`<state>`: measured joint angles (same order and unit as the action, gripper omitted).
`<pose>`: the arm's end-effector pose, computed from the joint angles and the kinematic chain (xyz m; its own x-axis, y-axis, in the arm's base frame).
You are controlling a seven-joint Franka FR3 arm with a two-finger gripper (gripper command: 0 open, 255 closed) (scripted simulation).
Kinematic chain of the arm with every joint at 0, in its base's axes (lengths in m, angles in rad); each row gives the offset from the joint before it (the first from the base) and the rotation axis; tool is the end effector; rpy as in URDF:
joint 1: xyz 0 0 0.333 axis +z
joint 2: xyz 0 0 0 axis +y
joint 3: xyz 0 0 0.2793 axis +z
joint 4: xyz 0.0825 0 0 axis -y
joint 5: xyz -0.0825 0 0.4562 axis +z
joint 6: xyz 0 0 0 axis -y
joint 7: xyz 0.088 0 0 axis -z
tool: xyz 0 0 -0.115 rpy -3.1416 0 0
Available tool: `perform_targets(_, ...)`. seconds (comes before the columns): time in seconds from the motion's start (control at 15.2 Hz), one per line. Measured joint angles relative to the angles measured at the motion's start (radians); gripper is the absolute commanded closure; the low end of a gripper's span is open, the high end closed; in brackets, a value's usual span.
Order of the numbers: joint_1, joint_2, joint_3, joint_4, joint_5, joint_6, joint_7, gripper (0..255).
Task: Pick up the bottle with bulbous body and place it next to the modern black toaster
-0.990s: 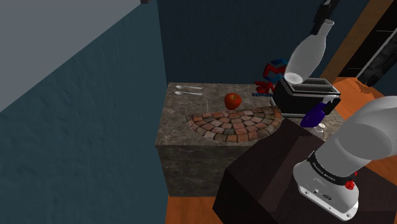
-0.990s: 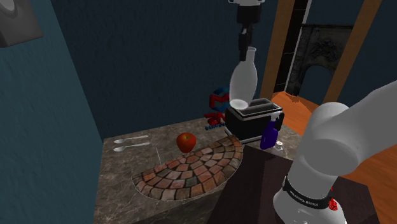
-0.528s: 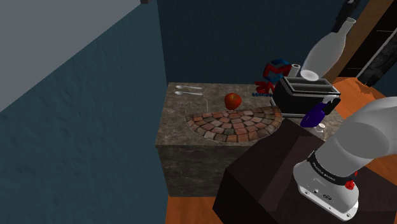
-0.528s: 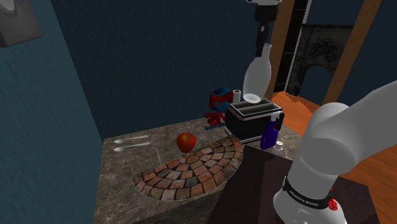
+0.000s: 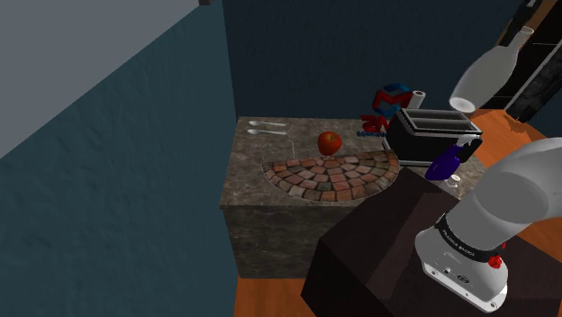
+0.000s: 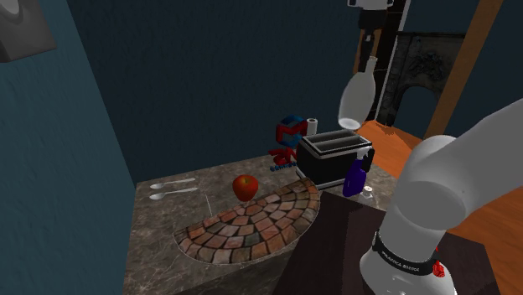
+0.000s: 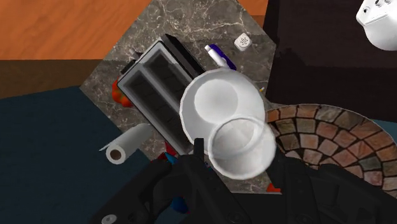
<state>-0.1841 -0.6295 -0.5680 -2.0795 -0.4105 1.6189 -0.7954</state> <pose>0.2933 -0.3952 0.5896 0.9926 0.1218 -0.0014 0.1210 -0.9849 0.1240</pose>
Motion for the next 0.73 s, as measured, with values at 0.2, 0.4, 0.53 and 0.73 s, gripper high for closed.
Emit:
perform_targets(0.2,0.007,0.049,-0.077,0.059,-0.007,0.015,-0.075,255)
perform_targets(0.4,0.020,0.106,-0.166,0.127,-0.003,0.031,-0.160,255)
perform_targets(0.53,0.032,0.147,-0.229,0.172,0.006,0.043,-0.217,255)
perform_targets(0.73,0.058,0.214,-0.338,0.242,0.033,0.062,-0.311,255)
